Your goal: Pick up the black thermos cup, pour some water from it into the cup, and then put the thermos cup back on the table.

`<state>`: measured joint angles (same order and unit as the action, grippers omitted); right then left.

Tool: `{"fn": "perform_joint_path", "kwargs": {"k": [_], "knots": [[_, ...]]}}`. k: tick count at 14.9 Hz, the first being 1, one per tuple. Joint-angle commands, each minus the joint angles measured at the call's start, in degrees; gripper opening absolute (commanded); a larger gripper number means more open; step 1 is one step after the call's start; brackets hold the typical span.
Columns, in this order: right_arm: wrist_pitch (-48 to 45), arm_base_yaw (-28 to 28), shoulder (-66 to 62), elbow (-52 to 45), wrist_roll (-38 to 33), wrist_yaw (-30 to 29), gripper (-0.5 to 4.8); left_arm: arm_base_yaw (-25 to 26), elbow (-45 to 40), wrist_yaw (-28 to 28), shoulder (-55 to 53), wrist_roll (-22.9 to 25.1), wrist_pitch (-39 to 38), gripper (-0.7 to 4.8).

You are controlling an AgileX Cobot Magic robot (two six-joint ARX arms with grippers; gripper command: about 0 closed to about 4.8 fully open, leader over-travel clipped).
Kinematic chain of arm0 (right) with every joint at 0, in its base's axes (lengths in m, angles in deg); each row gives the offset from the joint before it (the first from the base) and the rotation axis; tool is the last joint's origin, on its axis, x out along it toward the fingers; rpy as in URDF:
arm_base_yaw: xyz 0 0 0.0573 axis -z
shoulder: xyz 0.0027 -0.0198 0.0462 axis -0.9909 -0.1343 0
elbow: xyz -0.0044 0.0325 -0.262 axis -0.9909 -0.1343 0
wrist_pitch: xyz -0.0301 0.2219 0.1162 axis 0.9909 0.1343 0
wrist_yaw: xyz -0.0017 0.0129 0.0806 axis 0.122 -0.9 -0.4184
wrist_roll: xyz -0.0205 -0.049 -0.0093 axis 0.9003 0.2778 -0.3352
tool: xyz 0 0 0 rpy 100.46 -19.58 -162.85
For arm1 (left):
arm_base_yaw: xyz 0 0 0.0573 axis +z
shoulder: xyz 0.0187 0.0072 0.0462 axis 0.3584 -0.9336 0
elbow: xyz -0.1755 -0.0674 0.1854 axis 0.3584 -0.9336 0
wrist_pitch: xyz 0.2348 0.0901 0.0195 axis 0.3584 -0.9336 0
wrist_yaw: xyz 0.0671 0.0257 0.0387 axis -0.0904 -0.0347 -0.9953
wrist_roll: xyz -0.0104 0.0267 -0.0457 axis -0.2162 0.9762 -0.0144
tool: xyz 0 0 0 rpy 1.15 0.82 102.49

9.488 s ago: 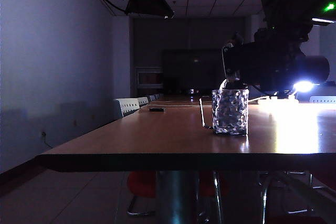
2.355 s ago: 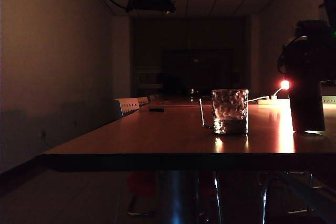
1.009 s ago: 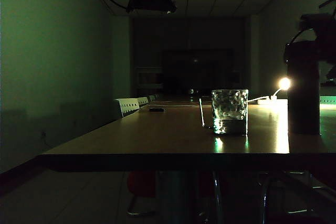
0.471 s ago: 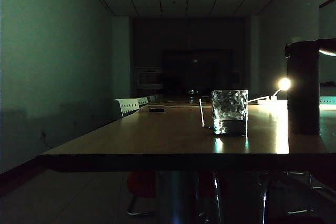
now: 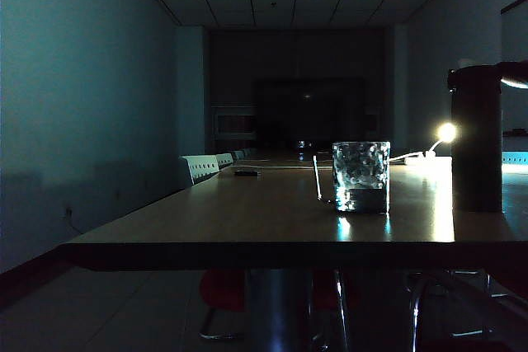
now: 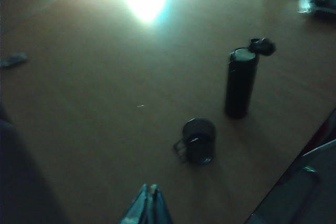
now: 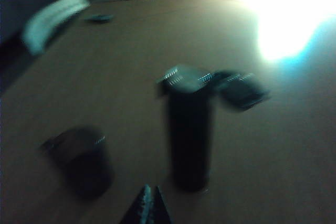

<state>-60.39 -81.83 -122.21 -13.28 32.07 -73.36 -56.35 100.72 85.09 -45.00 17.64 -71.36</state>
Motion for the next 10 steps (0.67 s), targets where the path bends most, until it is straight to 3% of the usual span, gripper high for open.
{"fn": "perform_joint_path", "kwargs": {"k": [1,3,4,5,7,8,10], "knots": [[-4.59,0.11,8.17,-5.81,2.03,-1.29,-0.06,-9.66,0.15,-14.03,4.74,-4.28,-1.73,-0.08],[-2.36,0.11,11.21,-8.37,2.01,-3.26,-0.06,-18.73,-0.11,-28.39,6.38,-6.47,-5.62,-0.08],[-1.73,0.11,11.85,-9.66,1.99,-7.52,-0.06,-23.80,-0.24,-35.85,6.71,-7.08,-9.73,-0.08],[-1.70,0.11,12.28,-11.26,2.01,-9.55,-0.06,-27.69,-0.26,-39.91,6.97,-10.12,-13.51,-0.08],[-2.93,0.13,12.41,-16.13,2.23,-9.97,-0.06,-33.29,-2.36,-42.38,8.83,-14.21,-13.27,-0.08],[-3.78,0.13,12.52,-18.25,2.21,-9.94,-0.06,-34.53,-3.43,-41.90,9.38,-12.98,-11.19,-0.08],[-2.91,0.11,13.20,-19.82,2.19,-10.25,-0.05,-34.64,-3.67,-37.40,9.44,-5.77,-5.68,-0.08]]}}
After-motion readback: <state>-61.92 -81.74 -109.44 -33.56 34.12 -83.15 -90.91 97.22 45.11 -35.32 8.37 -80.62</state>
